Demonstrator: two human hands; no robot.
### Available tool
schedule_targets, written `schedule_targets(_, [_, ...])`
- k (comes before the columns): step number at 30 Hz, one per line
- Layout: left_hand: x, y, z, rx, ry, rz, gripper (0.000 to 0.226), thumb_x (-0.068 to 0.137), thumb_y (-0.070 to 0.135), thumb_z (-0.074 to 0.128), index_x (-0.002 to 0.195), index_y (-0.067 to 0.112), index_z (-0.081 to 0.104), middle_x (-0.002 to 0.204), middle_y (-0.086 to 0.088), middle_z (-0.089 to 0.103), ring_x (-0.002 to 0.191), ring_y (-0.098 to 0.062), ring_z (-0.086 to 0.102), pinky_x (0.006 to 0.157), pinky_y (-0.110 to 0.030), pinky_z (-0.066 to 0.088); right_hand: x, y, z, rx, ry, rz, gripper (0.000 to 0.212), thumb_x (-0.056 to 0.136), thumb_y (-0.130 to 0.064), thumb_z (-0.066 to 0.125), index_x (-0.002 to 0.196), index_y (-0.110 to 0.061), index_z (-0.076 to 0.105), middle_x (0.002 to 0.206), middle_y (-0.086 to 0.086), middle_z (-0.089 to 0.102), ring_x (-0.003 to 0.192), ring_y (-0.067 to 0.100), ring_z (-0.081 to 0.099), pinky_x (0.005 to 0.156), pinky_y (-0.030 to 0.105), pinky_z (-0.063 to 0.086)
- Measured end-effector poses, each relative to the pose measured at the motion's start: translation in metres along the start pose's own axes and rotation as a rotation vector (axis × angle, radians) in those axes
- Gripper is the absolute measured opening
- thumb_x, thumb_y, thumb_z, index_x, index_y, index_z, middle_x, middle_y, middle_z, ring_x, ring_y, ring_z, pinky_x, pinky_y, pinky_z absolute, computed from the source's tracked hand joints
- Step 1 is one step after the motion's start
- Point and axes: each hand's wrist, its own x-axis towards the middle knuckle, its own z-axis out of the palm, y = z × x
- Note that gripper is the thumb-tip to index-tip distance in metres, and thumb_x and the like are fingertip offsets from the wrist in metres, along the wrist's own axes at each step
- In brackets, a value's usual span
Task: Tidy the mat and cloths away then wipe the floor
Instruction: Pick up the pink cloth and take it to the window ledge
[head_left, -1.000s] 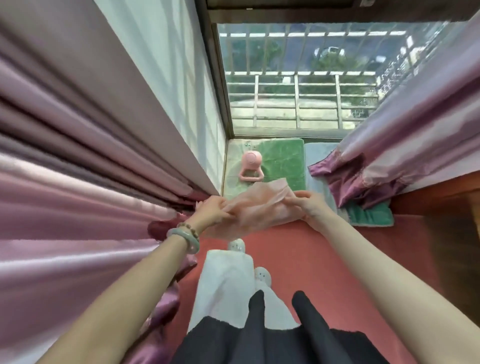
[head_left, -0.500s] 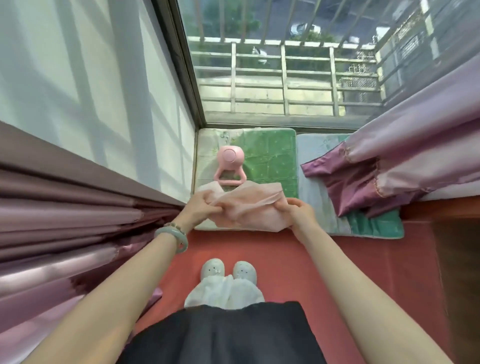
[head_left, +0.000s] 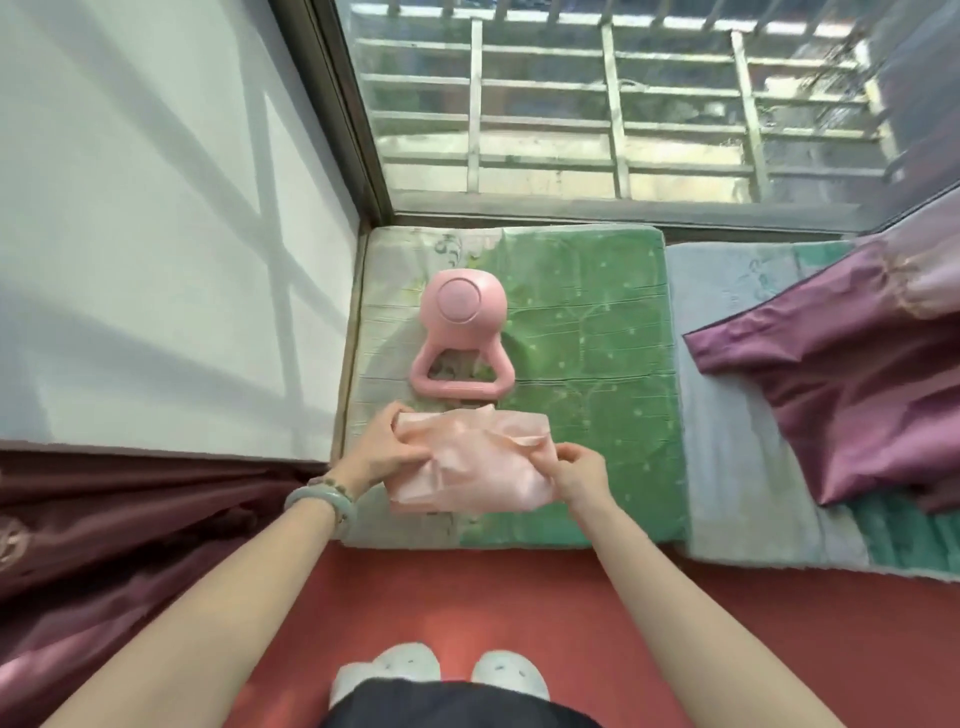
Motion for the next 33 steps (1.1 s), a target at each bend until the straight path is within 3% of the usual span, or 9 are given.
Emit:
schedule_targets(5, [0.037,-0.052,-0.001,0.259,0.070,-0.109,0.058,0.067,0.037,0.082,0.105,0.014,0.046,0.100,0.000,0.054,0.092,-0.020,0.055,0.067,-0.029,0.041,0.031,0.023,0.031,-0.169,0.024,0.010,0.013,0.077,-0.026,0.071,0.068,-0.021,0.064,0.071,-0.001,0.065,0.077,0.018,0.062,0.067,0.028,0.044])
schedule_targets(8, [0.038,-0.058,0.001,0.583,0.203,-0.087,0.088,0.066,0.053,0.077,0.133,0.013,0.038,0.132,-0.007,0.044,0.121,-0.027,0.045,0.098,-0.039,0.040,0.031,0.030,0.037,-0.306,0.041,-0.043,0.023,0.086,-0.036,0.058,0.087,-0.014,0.068,0.084,0.001,0.068,0.091,0.022,0.063,0.069,0.028,0.042])
schedule_targets(11, [0.021,-0.068,0.009,0.878,0.418,0.269,0.084,0.077,0.062,0.053,0.140,0.009,0.035,0.142,-0.016,0.038,0.129,-0.032,0.036,0.107,-0.045,0.031,0.027,0.040,0.036,-0.660,0.174,-0.439,0.038,0.087,-0.029,0.050,0.118,-0.009,0.057,0.110,0.011,0.061,0.097,0.031,0.058,0.077,0.038,0.047])
schedule_targets(15, [0.004,-0.085,0.020,1.144,0.235,0.618,0.064,0.089,0.047,0.035,0.145,0.017,0.030,0.149,-0.015,0.034,0.137,-0.032,0.027,0.114,-0.045,0.013,0.028,0.062,0.040,-1.152,0.113,-0.944,0.053,0.084,-0.027,0.047,0.136,-0.021,0.043,0.136,0.018,0.051,0.121,0.037,0.050,0.093,0.045,0.041])
schedule_targets(19, [0.004,-0.094,0.028,1.274,0.108,0.537,0.067,0.088,0.037,0.034,0.150,0.016,0.021,0.145,-0.013,0.044,0.136,-0.029,0.032,0.114,-0.043,0.009,0.028,0.066,0.049,-1.230,-0.081,-0.819,0.049,0.089,-0.029,0.040,0.138,-0.024,0.038,0.139,0.017,0.049,0.124,0.038,0.050,0.095,0.048,0.046])
schedule_targets(23, [-0.002,-0.073,0.015,1.300,0.005,0.474,0.062,0.086,0.046,0.034,0.139,0.014,0.043,0.140,-0.013,0.050,0.130,-0.031,0.047,0.111,-0.044,0.021,0.015,0.036,0.042,-1.191,-0.201,-0.729,0.049,0.082,-0.025,0.047,0.131,-0.019,0.047,0.132,0.017,0.054,0.118,0.040,0.054,0.089,0.045,0.050])
schedule_targets(28, [-0.070,0.023,-0.023,1.050,0.085,0.423,0.076,0.076,0.027,0.074,0.141,0.004,0.040,0.141,-0.020,0.047,0.126,-0.036,0.049,0.098,-0.045,0.044,-0.055,-0.047,-0.006,-0.869,-0.348,-0.570,0.056,0.086,-0.013,0.053,0.140,-0.013,0.042,0.144,0.007,0.045,0.132,0.030,0.037,0.109,0.037,0.030])
schedule_targets(31, [-0.122,0.095,-0.047,0.974,0.102,0.362,0.061,0.090,0.032,0.058,0.138,-0.002,0.042,0.143,-0.020,0.044,0.136,-0.035,0.036,0.109,-0.044,0.032,-0.121,-0.124,-0.045,-0.791,-0.385,-0.494,0.049,0.085,-0.014,0.057,0.133,-0.011,0.052,0.140,0.012,0.048,0.134,0.026,0.037,0.109,0.031,0.027])
schedule_targets(33, [-0.157,0.148,-0.067,0.987,0.055,0.384,0.060,0.086,0.046,0.045,0.116,-0.004,0.061,0.120,-0.024,0.060,0.121,-0.040,0.053,0.097,-0.049,0.046,-0.169,-0.185,-0.078,-0.756,-0.403,-0.455,0.045,0.086,-0.018,0.059,0.131,-0.016,0.055,0.138,0.007,0.051,0.129,0.022,0.044,0.102,0.027,0.032])
